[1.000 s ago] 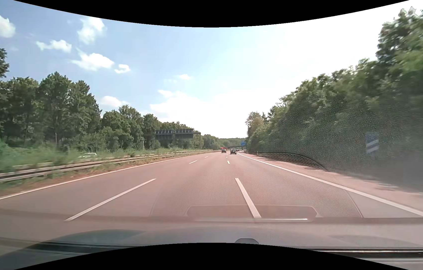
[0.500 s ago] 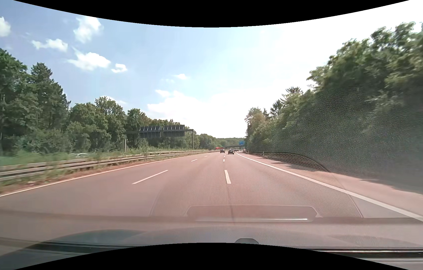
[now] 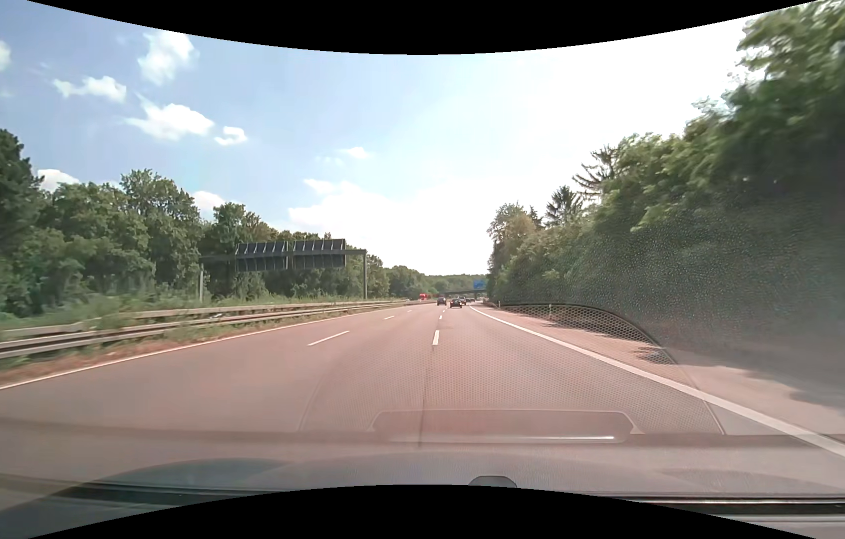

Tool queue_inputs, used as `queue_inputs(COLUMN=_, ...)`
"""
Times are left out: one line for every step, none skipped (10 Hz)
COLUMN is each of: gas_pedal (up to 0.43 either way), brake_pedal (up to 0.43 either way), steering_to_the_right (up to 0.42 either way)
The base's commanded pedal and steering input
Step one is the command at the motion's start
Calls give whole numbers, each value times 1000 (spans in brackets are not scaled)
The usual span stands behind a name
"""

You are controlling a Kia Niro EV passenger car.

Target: Follow the waypoints while adhering to traffic rules and regulations

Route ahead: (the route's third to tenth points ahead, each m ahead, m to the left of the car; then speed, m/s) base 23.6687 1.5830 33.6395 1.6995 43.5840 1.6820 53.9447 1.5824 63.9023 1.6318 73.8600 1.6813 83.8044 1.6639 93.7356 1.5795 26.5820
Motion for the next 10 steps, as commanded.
queue_inputs(gas_pedal=138, brake_pedal=0, steering_to_the_right=1)
queue_inputs(gas_pedal=138, brake_pedal=0, steering_to_the_right=1)
queue_inputs(gas_pedal=138, brake_pedal=0, steering_to_the_right=1)
queue_inputs(gas_pedal=150, brake_pedal=0, steering_to_the_right=1)
queue_inputs(gas_pedal=150, brake_pedal=0, steering_to_the_right=1)
queue_inputs(gas_pedal=150, brake_pedal=0, steering_to_the_right=1)
queue_inputs(gas_pedal=150, brake_pedal=0, steering_to_the_right=0)
queue_inputs(gas_pedal=150, brake_pedal=0, steering_to_the_right=-2)
queue_inputs(gas_pedal=150, brake_pedal=0, steering_to_the_right=-2)
queue_inputs(gas_pedal=150, brake_pedal=0, steering_to_the_right=-2)
